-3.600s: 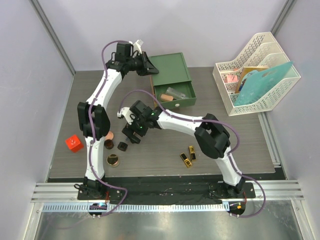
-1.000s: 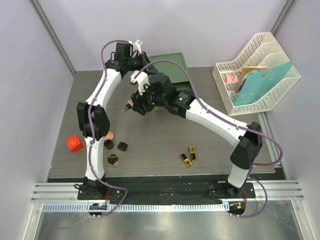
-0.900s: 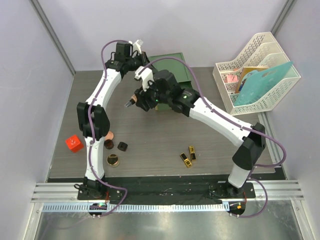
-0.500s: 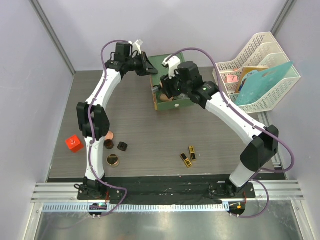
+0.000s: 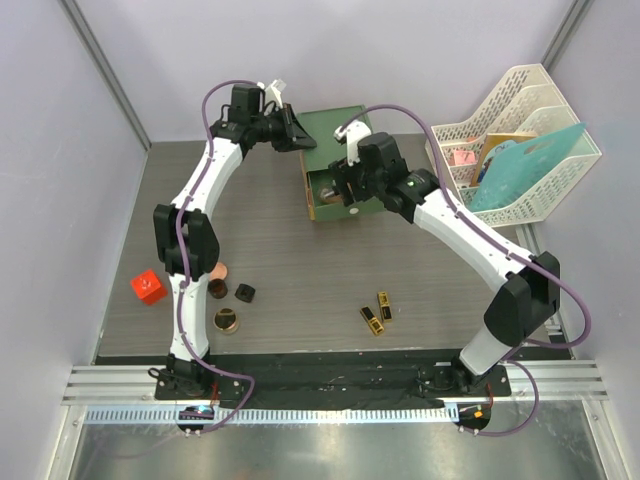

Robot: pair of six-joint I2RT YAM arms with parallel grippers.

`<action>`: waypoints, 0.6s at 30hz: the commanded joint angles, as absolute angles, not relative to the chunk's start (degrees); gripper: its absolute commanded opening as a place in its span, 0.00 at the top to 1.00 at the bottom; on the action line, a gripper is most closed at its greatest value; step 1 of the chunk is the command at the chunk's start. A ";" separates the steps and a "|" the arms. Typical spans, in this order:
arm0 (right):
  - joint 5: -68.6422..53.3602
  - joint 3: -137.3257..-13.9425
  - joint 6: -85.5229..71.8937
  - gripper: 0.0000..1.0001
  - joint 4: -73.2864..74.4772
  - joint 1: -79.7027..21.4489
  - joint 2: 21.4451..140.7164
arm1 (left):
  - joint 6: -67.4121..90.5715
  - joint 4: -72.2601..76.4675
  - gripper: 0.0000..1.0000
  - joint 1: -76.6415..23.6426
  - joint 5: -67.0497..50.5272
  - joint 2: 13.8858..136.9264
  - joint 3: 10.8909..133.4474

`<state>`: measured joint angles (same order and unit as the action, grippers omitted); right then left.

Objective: Organize the makeup

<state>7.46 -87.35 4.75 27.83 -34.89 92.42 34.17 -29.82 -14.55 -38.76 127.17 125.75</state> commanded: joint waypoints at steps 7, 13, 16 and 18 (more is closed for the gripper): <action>13.19 -92.81 2.73 0.14 26.63 -34.80 91.15 | 32.08 -37.62 0.85 -13.62 -33.75 129.64 123.05; 7.23 -90.27 0.44 0.26 26.81 -34.80 87.64 | 32.17 -37.53 0.85 -13.62 -33.75 129.29 123.22; 3.53 -87.90 0.09 0.67 27.42 -34.72 85.88 | 32.26 -37.44 0.85 -13.71 -33.66 129.37 123.14; 1.59 -86.14 -2.45 0.93 28.64 -34.72 85.17 | 32.26 -37.35 0.85 -13.62 -33.75 129.37 123.14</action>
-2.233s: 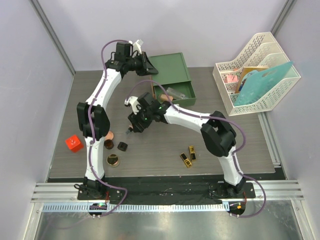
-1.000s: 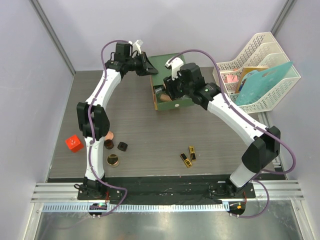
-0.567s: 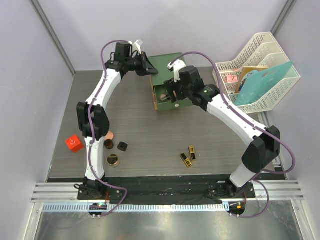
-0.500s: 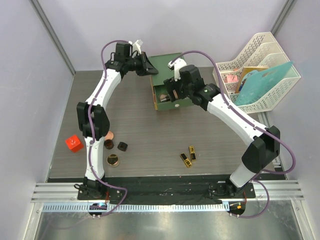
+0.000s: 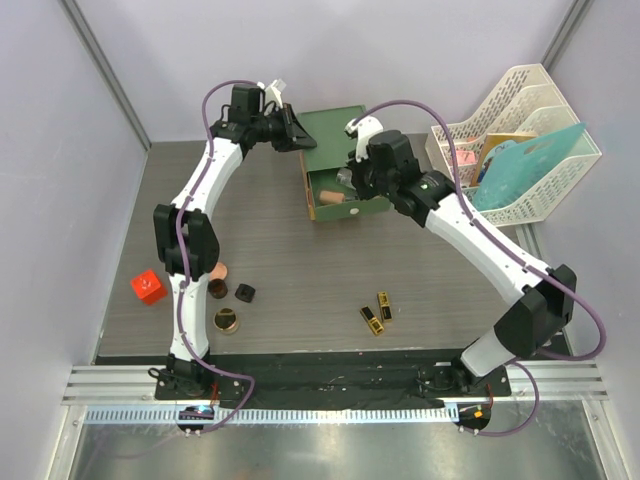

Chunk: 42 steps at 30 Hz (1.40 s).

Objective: Organize the makeup

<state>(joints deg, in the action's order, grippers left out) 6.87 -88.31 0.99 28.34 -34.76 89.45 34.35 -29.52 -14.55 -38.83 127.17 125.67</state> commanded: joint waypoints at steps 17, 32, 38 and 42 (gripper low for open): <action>-3.69 -76.37 -3.69 0.99 29.88 -34.81 86.92 | 32.17 -37.44 0.85 -13.62 -33.75 129.55 122.70; 9.93 -93.07 -0.18 0.99 23.82 -34.89 100.89 | 30.41 -39.46 0.88 -13.62 -33.22 129.46 123.49; 13.27 -97.73 2.54 0.99 20.48 -34.81 104.93 | 29.71 -40.25 0.89 -13.62 -33.05 129.46 123.75; 14.06 -100.01 4.04 0.99 18.72 -34.81 108.97 | 29.36 -40.96 0.89 -13.62 -32.78 129.64 124.01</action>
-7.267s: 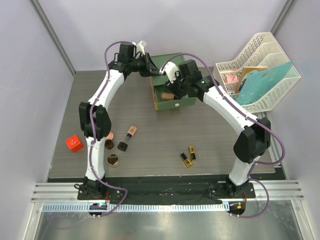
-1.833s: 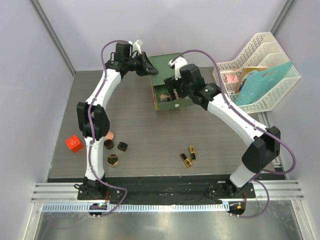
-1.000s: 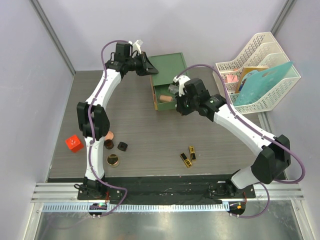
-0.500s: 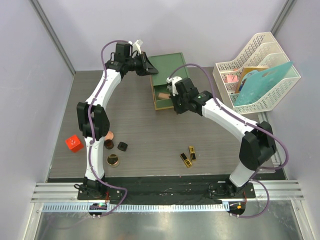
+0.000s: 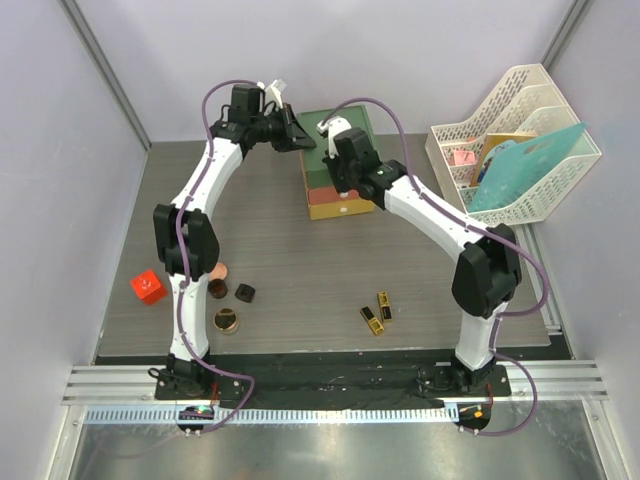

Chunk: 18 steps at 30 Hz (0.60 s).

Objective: Organize the makeup

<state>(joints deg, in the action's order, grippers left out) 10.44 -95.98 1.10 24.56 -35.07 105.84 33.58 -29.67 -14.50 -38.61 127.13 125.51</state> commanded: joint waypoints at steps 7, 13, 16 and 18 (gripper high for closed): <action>11.78 -97.22 1.50 0.99 19.25 -34.81 105.05 | 29.09 -41.40 0.89 -13.62 -32.61 129.81 124.28; 10.28 -87.73 -2.54 0.88 18.55 -34.89 99.23 | 28.83 -41.75 0.89 -13.62 -32.34 129.90 124.19; 9.32 -82.63 -4.13 0.62 16.71 -34.89 97.39 | 28.92 -41.49 0.89 -13.62 -32.26 129.99 123.84; 9.05 -79.13 -4.83 0.54 14.16 -34.98 96.51 | 28.83 -41.48 0.88 -13.62 -32.34 130.08 123.75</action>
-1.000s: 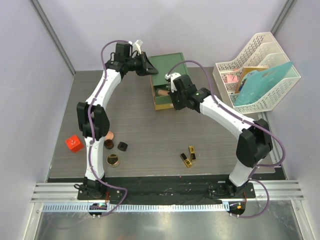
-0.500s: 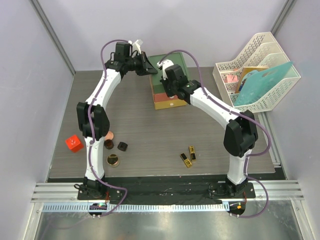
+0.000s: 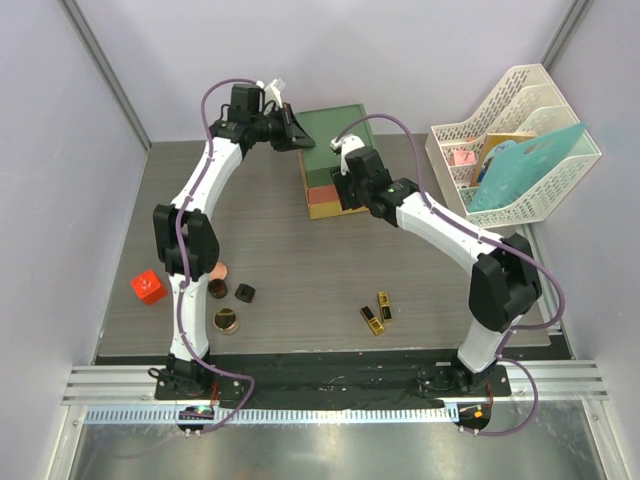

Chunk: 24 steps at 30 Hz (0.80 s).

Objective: Organize the makeup

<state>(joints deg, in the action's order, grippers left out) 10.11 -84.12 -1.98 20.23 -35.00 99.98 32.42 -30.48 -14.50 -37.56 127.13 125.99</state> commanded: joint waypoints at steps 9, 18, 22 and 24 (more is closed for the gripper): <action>11.60 -73.48 -6.15 0.54 3.08 -34.89 98.25 | 28.92 -41.04 0.88 -13.71 -32.43 129.99 122.61; 14.23 -74.97 -9.05 0.56 -1.58 -34.89 102.48 | 28.21 -41.66 0.87 -13.62 -32.34 130.08 122.78; 16.34 -75.06 -9.93 0.56 -2.37 -34.89 103.53 | 27.95 -41.66 0.87 -13.62 -32.34 130.08 122.96; 17.49 -74.97 -10.19 0.55 -3.07 -34.98 103.80 | 27.95 -41.75 0.87 -13.62 -32.34 130.17 123.05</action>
